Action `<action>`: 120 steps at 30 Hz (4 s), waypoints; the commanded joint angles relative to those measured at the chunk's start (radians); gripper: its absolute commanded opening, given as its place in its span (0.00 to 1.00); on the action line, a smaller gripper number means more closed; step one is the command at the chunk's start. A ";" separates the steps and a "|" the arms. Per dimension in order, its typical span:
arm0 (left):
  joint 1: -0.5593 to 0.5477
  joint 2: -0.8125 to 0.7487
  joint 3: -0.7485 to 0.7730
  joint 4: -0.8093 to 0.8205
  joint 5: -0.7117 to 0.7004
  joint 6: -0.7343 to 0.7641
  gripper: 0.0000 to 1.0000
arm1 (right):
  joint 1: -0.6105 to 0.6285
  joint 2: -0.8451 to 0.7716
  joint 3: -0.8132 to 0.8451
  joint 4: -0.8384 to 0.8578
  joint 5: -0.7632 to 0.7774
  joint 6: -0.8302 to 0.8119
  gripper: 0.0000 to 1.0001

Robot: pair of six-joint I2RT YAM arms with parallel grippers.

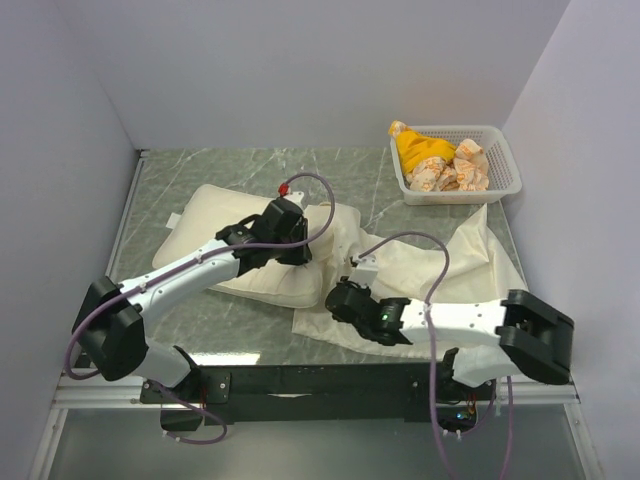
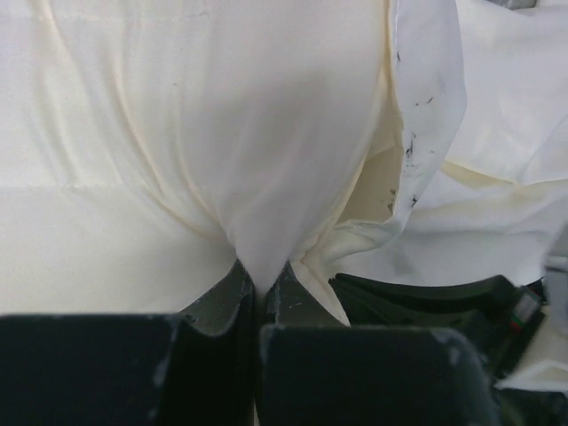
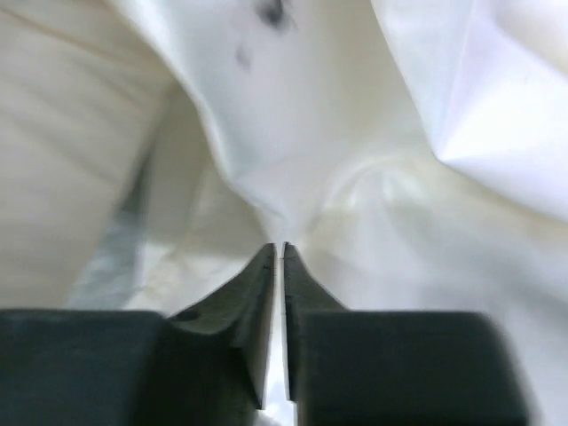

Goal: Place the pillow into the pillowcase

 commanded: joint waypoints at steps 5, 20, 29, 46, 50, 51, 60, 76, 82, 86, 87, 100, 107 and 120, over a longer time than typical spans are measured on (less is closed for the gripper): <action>0.000 -0.050 0.016 0.071 0.048 -0.031 0.01 | -0.007 -0.109 0.033 0.025 0.050 -0.145 0.40; 0.000 -0.055 0.010 0.098 0.048 -0.057 0.01 | -0.083 0.096 0.135 0.032 0.023 -0.205 0.15; 0.025 0.060 0.089 0.150 -0.061 -0.136 0.01 | -0.080 -0.364 -0.039 -0.009 -0.301 -0.350 0.00; -0.009 0.278 0.093 0.264 -0.027 -0.192 0.01 | -0.077 -0.529 0.026 -0.159 -0.430 -0.416 0.00; -0.091 0.223 0.001 0.290 -0.061 -0.260 0.01 | -0.080 -0.438 0.061 -0.192 -0.326 -0.358 0.00; -0.105 0.198 -0.024 0.301 -0.080 -0.277 0.01 | -0.082 -0.427 0.078 -0.199 -0.300 -0.347 0.00; -0.174 0.177 -0.182 0.385 -0.091 -0.364 0.01 | -0.091 -0.519 0.180 -0.253 -0.267 -0.370 0.00; -0.179 -0.063 -0.280 0.229 -0.280 -0.506 0.81 | -0.094 -0.561 0.078 -0.405 -0.104 -0.214 0.66; -0.104 -0.214 -0.282 0.091 -0.410 -0.521 0.91 | -0.191 -0.501 0.185 -0.472 -0.053 -0.292 0.73; -0.023 -0.375 -0.323 -0.070 -0.559 -0.646 0.98 | -0.391 -0.402 0.291 -0.400 -0.203 -0.424 0.75; -0.011 -0.408 -0.366 -0.111 -0.570 -0.702 0.99 | -0.434 -0.338 0.317 -0.400 -0.198 -0.439 0.76; 0.144 -0.479 -0.644 0.224 -0.398 -0.652 0.99 | -0.505 0.040 0.452 -0.370 -0.237 -0.515 0.77; 0.145 -0.419 -0.739 0.475 -0.331 -0.604 0.68 | -0.507 0.094 0.455 -0.370 -0.224 -0.524 0.55; 0.001 -0.638 -0.851 0.465 -0.352 -0.638 0.01 | -0.421 0.231 0.831 -0.518 -0.228 -0.539 0.00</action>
